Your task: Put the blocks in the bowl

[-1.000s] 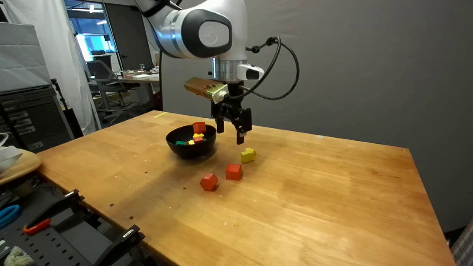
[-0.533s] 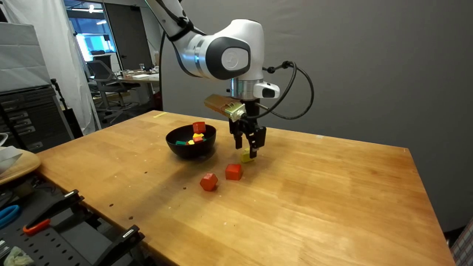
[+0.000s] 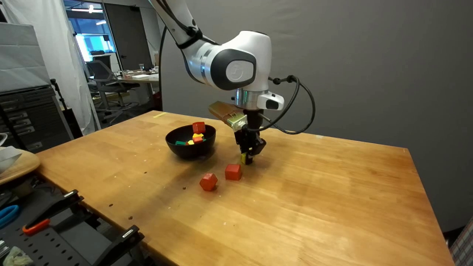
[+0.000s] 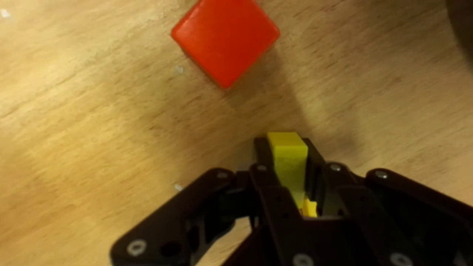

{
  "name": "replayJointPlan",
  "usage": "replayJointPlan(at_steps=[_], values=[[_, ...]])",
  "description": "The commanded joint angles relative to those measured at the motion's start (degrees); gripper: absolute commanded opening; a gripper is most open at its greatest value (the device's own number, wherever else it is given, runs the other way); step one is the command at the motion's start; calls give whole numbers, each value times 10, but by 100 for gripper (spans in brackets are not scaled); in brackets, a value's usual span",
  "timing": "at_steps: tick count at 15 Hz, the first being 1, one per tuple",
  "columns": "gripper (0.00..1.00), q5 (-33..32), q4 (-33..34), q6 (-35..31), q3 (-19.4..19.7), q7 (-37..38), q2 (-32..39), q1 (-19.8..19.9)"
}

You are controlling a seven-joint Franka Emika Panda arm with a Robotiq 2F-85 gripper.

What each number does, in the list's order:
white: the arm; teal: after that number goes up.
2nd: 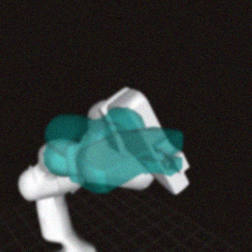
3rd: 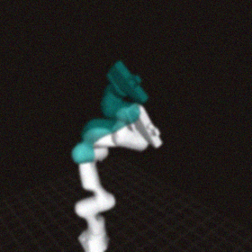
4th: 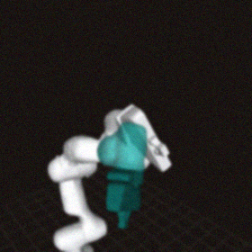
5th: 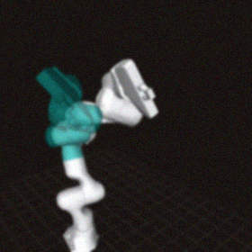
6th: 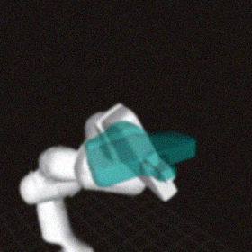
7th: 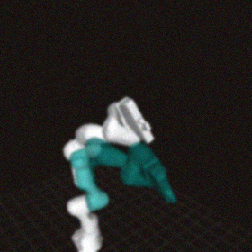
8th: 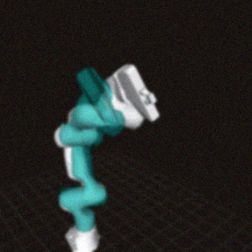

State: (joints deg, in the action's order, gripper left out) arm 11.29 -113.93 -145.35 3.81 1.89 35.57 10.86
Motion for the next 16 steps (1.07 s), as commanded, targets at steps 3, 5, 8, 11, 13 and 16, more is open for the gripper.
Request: replayJointPlan(at_steps=[3, 5, 8, 11, 13, 16], values=[[12, -40, -62, 25, -15, -19, -115, -44], [12, -83, -81, 20, -13, -4, -155, -81], [12, -131, -96, 36, -35, -5, -208, -129], [12, -94, -80, 71, -86, -44, -213, -148], [12, -70, -69, 94, -107, -57, -204, -154], [13, -65, -68, 114, -109, -53, -196, -155]])
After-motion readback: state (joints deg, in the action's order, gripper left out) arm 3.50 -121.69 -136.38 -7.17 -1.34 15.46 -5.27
